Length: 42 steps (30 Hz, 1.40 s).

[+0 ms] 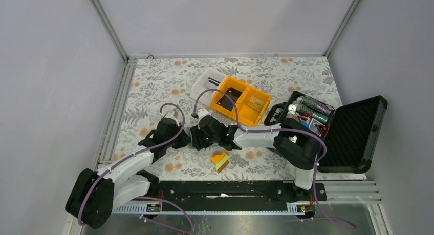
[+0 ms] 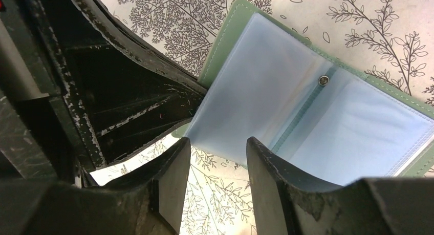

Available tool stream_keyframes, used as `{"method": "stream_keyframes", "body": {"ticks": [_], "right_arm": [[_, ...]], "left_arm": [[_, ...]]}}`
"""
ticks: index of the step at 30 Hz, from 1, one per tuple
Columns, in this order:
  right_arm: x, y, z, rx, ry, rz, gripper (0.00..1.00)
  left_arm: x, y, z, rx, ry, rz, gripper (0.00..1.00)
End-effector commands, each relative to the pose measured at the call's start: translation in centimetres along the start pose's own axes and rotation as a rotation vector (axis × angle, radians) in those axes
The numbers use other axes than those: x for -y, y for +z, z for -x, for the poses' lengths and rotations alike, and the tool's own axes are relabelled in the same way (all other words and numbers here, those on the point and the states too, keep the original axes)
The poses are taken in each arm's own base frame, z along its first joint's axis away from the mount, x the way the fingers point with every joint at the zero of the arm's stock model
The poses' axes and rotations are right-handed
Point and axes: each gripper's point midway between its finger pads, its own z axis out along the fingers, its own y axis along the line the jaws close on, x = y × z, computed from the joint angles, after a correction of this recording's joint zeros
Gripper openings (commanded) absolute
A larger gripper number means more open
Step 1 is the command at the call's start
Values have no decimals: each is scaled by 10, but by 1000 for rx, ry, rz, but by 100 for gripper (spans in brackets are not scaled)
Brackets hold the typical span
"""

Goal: Put the credit cards into the card holder
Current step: Turn over the card slot in the card holder.

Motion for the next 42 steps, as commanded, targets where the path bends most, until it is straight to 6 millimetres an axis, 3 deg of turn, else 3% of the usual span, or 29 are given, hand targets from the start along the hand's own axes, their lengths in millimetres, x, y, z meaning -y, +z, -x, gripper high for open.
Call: {"method": "stream_keyframes", "body": {"ticks": [1,13,21,29,39,42], "right_arm": [[-12,4,25,67,-12,13,52],[-12,8,23,59,-3,17,53],[11,9,23,69,12,-112,44],[33,10,17,56,-22,-222,42],[80,-30,19,81,-93,-464,49],[89,-39,19,75,-104,-505,50]], "left_arm": [[7,-1,4,22,4,-39,0],[7,-3,4,26,2,-41,0],[6,-3,3,25,0,-41,0],[5,-4,3,31,0,-35,0],[-1,-6,6,51,-5,-9,0],[-4,-8,8,60,-2,11,8]]}}
